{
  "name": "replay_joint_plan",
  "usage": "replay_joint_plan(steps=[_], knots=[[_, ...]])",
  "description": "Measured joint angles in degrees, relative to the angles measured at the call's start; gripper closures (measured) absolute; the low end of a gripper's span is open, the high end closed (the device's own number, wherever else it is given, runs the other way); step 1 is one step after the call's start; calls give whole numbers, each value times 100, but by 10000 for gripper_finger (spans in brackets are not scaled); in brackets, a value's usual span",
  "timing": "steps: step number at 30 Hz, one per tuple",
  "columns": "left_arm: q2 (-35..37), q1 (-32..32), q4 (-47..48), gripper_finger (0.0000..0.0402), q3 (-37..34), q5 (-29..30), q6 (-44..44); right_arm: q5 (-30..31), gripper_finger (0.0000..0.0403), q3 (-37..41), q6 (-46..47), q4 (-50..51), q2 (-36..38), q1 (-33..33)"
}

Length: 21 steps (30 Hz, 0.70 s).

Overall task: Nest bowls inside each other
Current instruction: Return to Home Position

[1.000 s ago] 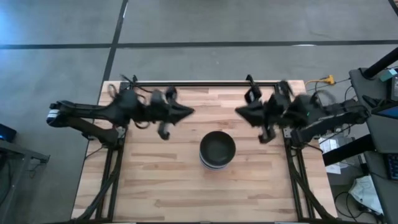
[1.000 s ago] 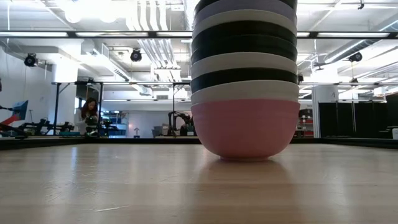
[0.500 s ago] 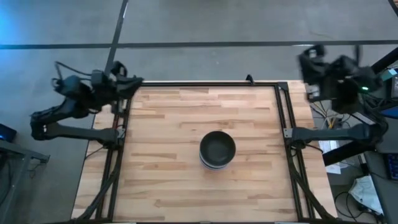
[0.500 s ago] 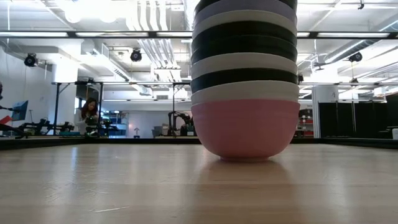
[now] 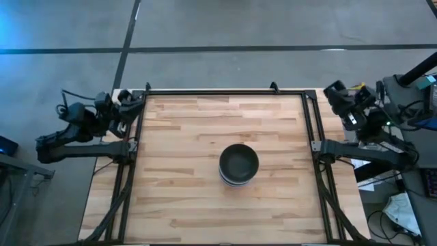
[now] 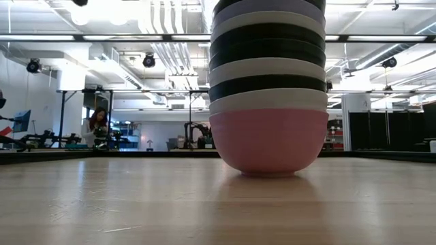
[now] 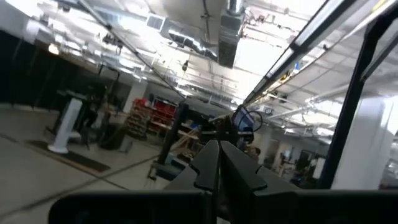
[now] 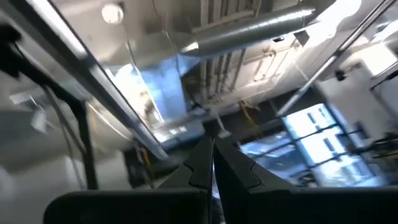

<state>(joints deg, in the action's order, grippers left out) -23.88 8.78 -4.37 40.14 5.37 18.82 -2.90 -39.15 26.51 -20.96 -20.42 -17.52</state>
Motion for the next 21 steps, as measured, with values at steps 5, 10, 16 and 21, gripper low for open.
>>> replay_joint_plan(steps=[5, 10, 16, 21], knots=[[520, -26, -104, 402, -740, 28, 690, 0, 395, 887, 944, -434, 270, 117], [896, -35, -146, 402, -1301, 42, 1145, 248, 395, 1473, 1142, -984, 286, 687], [1053, -55, -410, 402, -1855, 74, 1352, 970, 395, 2122, 878, -1598, 53, 1635], [1638, -55, -360, 402, -2021, 209, 1009, 1440, 395, 2491, 368, -1763, 692, 1838]])
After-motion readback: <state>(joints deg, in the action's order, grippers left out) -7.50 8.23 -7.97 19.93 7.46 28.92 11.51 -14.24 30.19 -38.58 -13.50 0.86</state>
